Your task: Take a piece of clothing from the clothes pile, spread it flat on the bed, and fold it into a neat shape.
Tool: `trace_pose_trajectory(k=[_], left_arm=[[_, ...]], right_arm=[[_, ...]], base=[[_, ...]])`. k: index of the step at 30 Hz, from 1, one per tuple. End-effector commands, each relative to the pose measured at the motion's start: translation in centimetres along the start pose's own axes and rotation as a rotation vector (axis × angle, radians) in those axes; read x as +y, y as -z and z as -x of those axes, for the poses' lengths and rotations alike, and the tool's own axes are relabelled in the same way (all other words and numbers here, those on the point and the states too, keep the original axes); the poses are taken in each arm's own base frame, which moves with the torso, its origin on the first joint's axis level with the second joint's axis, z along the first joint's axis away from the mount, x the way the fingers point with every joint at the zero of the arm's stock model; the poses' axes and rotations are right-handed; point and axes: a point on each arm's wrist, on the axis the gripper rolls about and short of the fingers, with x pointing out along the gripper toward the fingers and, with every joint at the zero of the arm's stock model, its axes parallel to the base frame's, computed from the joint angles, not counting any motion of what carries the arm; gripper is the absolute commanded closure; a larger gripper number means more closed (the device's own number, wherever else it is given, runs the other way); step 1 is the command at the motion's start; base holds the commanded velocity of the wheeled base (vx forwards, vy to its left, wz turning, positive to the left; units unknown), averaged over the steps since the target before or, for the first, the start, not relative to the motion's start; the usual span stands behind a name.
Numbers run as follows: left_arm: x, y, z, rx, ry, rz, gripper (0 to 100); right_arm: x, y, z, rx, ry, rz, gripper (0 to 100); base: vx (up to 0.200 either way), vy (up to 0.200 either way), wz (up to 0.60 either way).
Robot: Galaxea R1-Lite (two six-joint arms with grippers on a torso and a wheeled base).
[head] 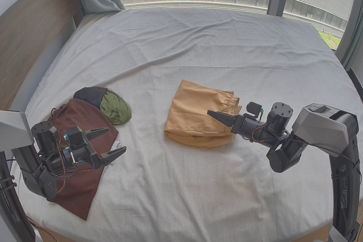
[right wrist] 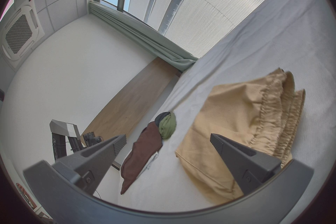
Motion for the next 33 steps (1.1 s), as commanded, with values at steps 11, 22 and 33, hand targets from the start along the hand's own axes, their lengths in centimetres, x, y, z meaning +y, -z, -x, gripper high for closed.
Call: trace_pose_trajectory(k=[11, 22, 33], left_arm=[[0.2, 0.2, 0.0, 0.003, -0.004, 0.004, 0], [0.0, 0.1, 0.0, 0.002, -0.001, 0.002, 0], [-0.6, 0.0, 0.0, 0.002, 0.034, 0.0, 0]], right_arm=[[-5.0, 5.1, 0.4, 0.064, 0.079, -0.076, 0], [-4.2, 3.8, 0.2, 0.039, 0.061, -0.052, 0], [4.3, -3.1, 2.2, -0.037, -0.01, 0.036, 0]], base=[[0.0, 0.0, 0.0], [0.0, 0.0, 0.0], [0.0, 0.0, 0.0]])
